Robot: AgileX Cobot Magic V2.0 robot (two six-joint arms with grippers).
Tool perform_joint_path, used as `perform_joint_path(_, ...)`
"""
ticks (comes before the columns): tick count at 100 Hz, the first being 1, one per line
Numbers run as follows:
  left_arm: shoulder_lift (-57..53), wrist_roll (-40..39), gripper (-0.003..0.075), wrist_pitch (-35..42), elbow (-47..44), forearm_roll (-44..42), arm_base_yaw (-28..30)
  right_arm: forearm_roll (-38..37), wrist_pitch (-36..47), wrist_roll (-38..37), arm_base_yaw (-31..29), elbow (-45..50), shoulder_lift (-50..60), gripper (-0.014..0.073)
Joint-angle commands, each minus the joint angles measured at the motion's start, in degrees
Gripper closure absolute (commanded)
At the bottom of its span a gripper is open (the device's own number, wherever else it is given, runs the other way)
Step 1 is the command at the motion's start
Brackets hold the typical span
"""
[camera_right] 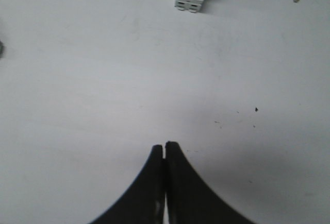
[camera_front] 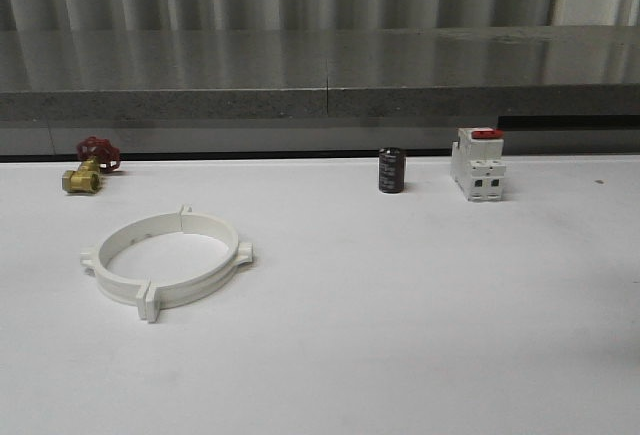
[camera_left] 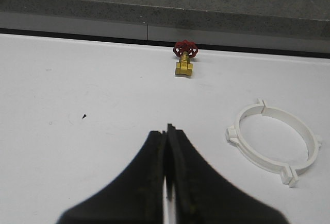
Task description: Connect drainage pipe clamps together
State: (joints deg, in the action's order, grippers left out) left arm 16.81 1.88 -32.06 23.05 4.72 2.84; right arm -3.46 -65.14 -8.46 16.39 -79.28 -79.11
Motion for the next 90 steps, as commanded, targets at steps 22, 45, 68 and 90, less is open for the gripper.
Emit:
perform_joint_path(22, 0.43, -0.08, 0.0741, 4.2, 1.44, 0.7, -0.16, -0.66, 10.47, -0.03, -6.57, 13.84, 16.37, 0.066)
perform_joint_path(45, 0.43, -0.08, 0.0741, 4.2, 1.44, 0.7, -0.16, -4.39, 14.76, -0.4, -7.32, 22.61, 25.61, 0.066)
perform_joint_path(68, 0.43, -0.08, 0.0741, 4.2, 1.44, 0.7, -0.16, -4.95, 16.87, -0.59, -7.66, 28.88, 32.21, 0.066)
perform_joint_path(90, 0.43, -0.08, 0.0741, 4.2, 1.44, 0.7, -0.16, -5.58, 29.21, -0.59, -7.66, 36.14, 39.09, 0.066)
